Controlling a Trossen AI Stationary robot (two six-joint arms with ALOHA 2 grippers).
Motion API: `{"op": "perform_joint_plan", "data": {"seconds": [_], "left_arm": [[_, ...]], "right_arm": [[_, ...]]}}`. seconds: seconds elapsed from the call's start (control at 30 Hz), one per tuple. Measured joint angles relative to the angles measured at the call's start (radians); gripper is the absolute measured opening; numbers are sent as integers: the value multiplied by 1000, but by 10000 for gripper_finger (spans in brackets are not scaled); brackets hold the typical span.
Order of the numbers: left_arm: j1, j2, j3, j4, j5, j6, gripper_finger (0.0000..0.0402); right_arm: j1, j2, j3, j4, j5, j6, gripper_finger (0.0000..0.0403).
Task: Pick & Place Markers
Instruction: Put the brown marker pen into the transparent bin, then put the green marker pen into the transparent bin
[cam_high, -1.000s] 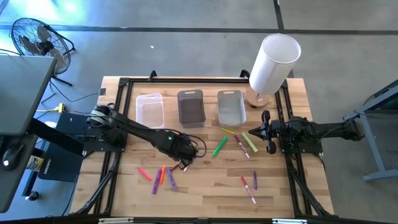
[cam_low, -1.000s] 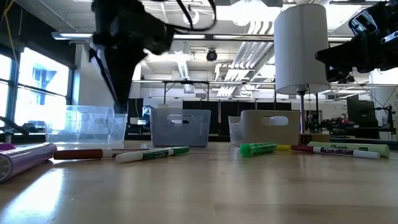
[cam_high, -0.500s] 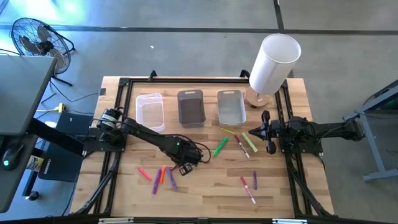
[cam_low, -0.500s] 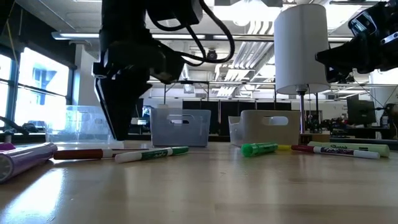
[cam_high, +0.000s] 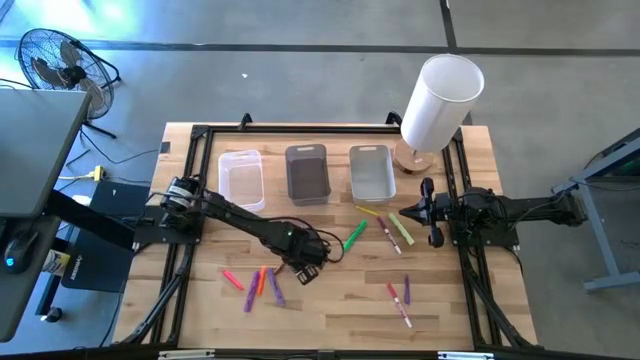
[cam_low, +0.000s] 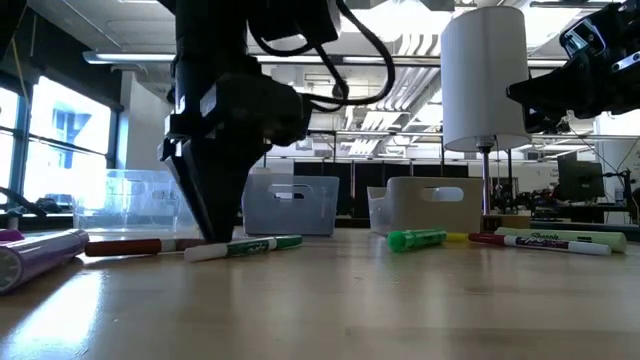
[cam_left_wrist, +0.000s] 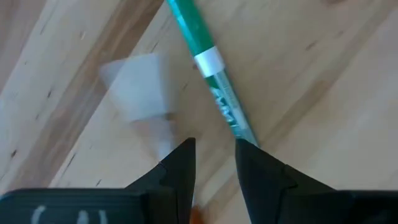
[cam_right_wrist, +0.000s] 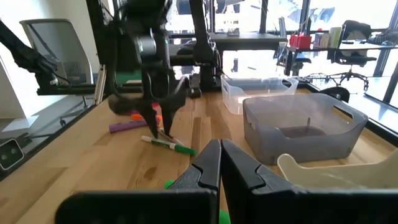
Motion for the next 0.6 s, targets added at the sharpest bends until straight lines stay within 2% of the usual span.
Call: {"op": "perform_joint_plan", "data": {"seconds": [0.13, 0.4, 0.6], "left_arm": [[0, 43, 6, 2, 0, -38, 111], [1, 51, 7, 18, -14, -142, 111], [15, 65, 101, -121, -54, -165, 111]], "right_arm": [[0, 0, 0, 0, 0, 0, 0], [0, 0, 0, -1, 0, 0, 0], [0, 0, 0, -1, 0, 0, 0]]}}
